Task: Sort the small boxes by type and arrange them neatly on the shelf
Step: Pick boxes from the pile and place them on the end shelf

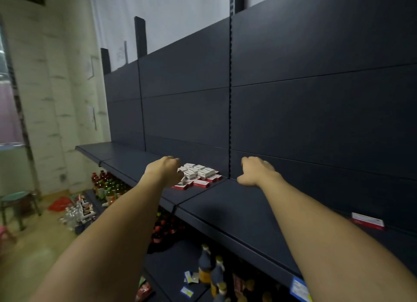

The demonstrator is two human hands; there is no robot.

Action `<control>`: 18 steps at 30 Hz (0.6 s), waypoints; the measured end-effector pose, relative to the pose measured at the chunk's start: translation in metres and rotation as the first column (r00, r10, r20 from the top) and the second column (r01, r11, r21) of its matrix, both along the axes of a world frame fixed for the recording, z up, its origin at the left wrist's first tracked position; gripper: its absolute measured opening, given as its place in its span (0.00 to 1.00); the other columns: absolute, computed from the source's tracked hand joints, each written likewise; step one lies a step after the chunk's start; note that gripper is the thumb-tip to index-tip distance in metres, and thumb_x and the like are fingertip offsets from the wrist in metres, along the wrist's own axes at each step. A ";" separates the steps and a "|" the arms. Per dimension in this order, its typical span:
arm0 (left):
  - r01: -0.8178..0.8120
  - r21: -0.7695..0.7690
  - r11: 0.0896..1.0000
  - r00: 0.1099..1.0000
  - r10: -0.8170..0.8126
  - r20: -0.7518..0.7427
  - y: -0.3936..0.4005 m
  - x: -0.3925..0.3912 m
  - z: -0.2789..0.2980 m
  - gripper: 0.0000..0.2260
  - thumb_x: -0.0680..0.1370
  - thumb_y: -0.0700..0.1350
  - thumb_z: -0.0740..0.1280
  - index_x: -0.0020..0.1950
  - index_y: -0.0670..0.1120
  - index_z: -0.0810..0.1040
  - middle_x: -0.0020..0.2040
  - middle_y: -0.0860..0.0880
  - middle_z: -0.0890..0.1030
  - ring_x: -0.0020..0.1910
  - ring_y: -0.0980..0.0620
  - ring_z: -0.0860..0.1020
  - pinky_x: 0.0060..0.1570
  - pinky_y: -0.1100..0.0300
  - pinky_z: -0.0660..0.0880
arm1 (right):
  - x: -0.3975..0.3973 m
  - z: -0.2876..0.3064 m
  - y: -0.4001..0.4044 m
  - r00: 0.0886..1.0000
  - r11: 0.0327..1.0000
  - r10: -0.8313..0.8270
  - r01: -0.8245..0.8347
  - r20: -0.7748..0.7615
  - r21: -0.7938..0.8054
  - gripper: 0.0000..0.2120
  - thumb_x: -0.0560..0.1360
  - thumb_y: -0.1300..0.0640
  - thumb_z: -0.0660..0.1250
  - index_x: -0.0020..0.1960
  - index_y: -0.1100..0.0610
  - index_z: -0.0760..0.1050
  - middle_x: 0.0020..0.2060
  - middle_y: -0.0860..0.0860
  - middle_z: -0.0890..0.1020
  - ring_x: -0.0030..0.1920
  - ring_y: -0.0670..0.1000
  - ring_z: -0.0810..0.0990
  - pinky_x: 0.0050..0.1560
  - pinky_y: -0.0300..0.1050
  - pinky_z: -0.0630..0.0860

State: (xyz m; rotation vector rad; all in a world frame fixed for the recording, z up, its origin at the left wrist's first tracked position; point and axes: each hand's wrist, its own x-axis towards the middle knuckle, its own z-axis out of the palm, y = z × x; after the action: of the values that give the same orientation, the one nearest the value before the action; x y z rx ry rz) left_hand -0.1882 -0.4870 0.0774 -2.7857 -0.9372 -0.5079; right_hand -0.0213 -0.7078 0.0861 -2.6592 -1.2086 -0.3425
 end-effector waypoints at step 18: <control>0.007 -0.041 0.999 0.999 -0.005 0.042 0.144 -0.040 -0.011 0.16 0.81 0.52 0.61 0.66 0.48 0.74 0.63 0.48 0.75 0.57 0.47 0.76 0.55 0.48 0.78 | -0.042 -0.016 0.168 0.999 0.999 0.048 -0.049 0.009 0.015 0.21 0.73 0.54 0.65 0.65 0.57 0.71 0.60 0.53 0.76 0.59 0.57 0.77 0.53 0.49 0.74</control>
State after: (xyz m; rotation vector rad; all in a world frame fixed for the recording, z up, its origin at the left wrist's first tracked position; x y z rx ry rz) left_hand -0.2279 -0.3428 0.0667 -2.8251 -0.9591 -0.5566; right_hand -0.0636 -0.5399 0.0699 -2.6131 -1.2653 -0.3538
